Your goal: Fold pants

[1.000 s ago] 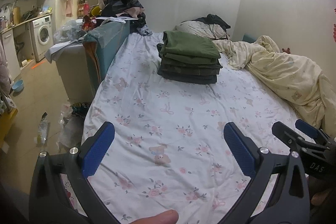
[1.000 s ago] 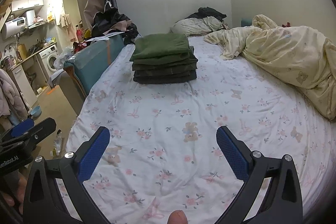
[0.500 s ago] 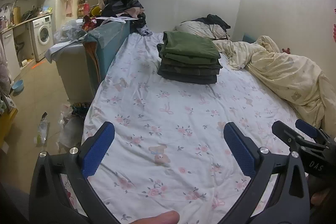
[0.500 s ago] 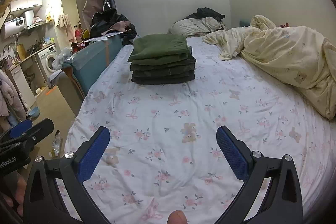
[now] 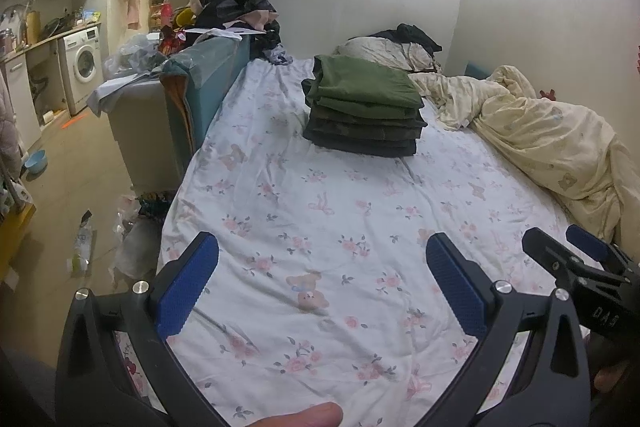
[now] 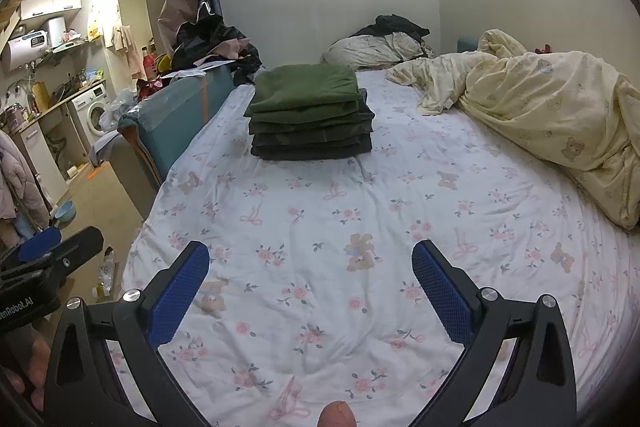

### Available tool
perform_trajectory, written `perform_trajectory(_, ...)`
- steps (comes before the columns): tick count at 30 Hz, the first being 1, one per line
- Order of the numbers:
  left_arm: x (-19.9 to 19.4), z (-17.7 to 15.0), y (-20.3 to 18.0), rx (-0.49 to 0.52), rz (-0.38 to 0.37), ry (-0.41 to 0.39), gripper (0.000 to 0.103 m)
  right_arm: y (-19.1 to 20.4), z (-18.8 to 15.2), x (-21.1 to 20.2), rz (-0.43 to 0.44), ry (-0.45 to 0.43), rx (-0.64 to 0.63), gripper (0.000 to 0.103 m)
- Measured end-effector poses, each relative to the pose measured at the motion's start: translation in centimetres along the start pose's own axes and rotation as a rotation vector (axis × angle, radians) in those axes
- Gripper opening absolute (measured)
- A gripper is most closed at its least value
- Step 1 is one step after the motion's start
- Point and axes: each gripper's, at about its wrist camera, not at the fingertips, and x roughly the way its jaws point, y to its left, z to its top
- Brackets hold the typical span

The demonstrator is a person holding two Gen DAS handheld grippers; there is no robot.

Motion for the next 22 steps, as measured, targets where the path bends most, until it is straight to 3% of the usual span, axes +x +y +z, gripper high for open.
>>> perform_trajectory(22,0.01,-0.21,-0.02,0.01,0.001,-0.006,0.102,0.2,-0.21,-0.01,-0.002,0.0,-0.002,0.103)
